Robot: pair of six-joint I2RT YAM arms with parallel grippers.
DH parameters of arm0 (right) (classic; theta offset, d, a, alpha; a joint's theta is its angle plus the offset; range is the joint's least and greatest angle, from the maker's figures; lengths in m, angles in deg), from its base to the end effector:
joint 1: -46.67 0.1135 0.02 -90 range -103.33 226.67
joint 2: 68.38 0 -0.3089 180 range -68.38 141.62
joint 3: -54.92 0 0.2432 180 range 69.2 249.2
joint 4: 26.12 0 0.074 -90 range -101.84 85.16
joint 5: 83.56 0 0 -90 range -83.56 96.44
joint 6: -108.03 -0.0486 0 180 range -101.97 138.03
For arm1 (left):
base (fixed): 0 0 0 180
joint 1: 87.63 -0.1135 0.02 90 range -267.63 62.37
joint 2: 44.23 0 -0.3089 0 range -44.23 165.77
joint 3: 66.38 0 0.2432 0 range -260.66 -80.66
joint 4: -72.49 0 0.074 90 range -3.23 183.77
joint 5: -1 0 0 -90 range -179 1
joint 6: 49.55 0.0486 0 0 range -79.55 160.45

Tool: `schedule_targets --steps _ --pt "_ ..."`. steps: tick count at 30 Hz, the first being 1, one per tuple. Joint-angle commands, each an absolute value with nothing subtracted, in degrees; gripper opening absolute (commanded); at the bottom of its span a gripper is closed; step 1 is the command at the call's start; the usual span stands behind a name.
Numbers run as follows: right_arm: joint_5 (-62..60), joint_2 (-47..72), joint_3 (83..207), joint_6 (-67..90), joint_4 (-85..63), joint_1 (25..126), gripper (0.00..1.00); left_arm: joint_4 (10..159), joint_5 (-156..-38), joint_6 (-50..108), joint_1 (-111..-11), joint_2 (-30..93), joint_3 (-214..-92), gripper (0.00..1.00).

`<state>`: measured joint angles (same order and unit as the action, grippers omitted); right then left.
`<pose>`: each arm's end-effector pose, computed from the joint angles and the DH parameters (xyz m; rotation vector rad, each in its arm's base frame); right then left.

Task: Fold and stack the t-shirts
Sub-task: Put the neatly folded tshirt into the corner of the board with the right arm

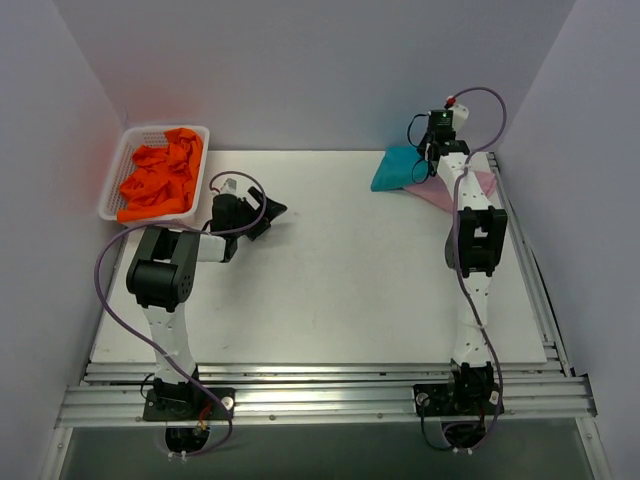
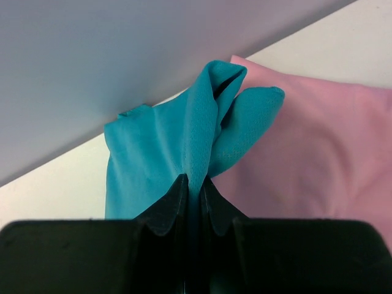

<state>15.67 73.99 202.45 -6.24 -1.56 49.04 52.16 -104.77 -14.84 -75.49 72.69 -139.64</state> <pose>0.6217 0.0179 0.2835 0.4687 1.8496 0.1611 0.4339 -0.1069 0.1732 -0.5955 2.0272 -1.0106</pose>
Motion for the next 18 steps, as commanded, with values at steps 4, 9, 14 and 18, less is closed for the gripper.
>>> schedule_targets --steps 4,9,14,18 --pt "18.56 63.99 196.21 -3.33 -2.78 46.93 0.0 47.31 -106.31 -15.18 -75.94 73.8 -141.66 0.99" --pt "19.18 61.0 190.5 -3.33 -4.98 43.16 0.0 46.96 -106.31 -15.27 -75.94 74.07 -141.57 0.99" --pt "21.02 60.12 187.5 -2.98 -6.3 41.57 0.0 47.13 -105.96 -14.92 -75.85 73.72 -141.57 0.99" --pt "23.75 58.28 183.03 -3.32 -9.37 40.43 0.0 47.22 -105.96 -14.75 -75.85 73.8 -141.74 0.99"
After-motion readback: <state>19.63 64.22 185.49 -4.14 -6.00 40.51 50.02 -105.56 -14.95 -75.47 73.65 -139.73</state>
